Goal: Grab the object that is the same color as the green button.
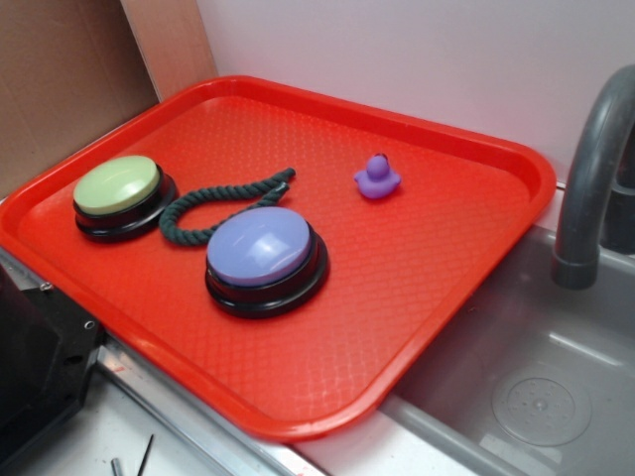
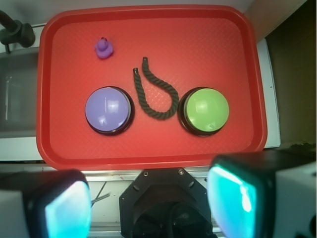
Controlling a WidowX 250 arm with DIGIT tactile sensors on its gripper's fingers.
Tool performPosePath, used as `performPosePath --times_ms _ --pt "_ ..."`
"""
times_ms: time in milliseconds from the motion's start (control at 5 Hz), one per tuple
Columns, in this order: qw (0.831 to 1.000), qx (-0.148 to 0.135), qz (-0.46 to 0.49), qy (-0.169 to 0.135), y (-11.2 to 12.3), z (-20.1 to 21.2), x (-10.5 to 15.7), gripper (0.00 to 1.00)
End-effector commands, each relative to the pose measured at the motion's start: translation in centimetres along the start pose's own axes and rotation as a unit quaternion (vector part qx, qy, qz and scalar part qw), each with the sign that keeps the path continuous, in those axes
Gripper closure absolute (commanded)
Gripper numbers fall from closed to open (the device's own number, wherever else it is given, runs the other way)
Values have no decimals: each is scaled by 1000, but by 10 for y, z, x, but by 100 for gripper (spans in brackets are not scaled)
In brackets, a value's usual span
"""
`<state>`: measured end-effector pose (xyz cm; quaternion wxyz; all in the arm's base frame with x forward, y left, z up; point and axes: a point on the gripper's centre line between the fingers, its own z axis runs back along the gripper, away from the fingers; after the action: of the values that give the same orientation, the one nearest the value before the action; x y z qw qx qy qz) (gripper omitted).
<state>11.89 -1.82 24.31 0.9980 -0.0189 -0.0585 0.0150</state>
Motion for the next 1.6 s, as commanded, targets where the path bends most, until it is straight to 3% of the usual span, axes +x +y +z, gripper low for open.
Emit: performPosePath --times_ms 0,200,400,600,800,1000,1400 --pt "1000 0 0 0 0 0 0 0" --pt "997 3 75 22 4 -6 7 0" --pt "982 4 189 4 7 -20 12 0" --pt "950 -6 310 -17 6 -36 13 0" --pt "902 -35 430 -22 14 -54 18 0" --pt "845 -38 532 -49 21 -77 23 0" --pt "787 -6 617 -25 20 -132 29 0"
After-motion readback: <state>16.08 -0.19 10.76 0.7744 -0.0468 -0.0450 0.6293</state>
